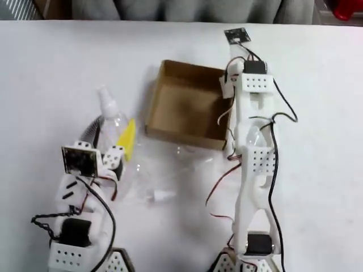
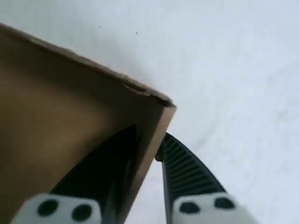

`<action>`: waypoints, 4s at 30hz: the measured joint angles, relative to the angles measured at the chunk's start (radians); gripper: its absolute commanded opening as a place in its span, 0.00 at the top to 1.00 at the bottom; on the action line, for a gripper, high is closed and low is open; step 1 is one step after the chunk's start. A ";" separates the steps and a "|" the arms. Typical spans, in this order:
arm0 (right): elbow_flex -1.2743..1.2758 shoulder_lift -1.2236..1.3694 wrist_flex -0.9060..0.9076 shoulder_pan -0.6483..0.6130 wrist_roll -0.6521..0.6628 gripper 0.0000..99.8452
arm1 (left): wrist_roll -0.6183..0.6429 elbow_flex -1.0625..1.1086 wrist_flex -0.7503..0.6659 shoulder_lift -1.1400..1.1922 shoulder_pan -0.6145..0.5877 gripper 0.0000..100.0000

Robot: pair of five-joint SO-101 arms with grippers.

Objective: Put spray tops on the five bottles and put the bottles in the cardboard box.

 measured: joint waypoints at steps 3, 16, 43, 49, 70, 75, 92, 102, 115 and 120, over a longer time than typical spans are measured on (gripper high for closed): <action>0.000 0.000 0.031 -0.006 0.000 0.98 | 0.000 0.000 0.000 0.000 0.000 0.98; -0.046 0.000 0.110 -0.055 0.040 0.97 | 0.000 0.000 0.000 0.000 0.000 0.98; -0.061 -0.207 0.327 -0.051 0.048 0.97 | 0.000 0.000 0.000 0.000 0.000 0.98; 0.043 -0.279 0.327 -0.009 0.048 0.98 | 0.000 0.000 0.000 0.000 0.000 0.98; 0.741 -0.769 0.327 0.008 0.023 0.98 | 0.000 -0.181 0.258 0.000 -0.072 0.98; 0.914 -0.899 0.327 0.008 0.023 0.98 | 0.000 -0.241 0.259 0.011 -0.112 0.98; 1.398 -1.263 0.322 0.149 0.025 0.98 | 0.000 -0.657 0.259 0.684 -0.276 0.98; 1.749 -1.441 0.138 0.267 0.106 0.98 | 0.000 -0.825 0.259 0.910 -0.074 0.98; 1.976 -1.583 -0.106 0.282 0.071 0.98 | 0.000 -0.930 -0.123 1.304 0.120 0.98; 2.044 -1.590 -0.183 0.287 0.066 0.98 | 0.000 -0.930 -0.368 1.479 0.135 0.98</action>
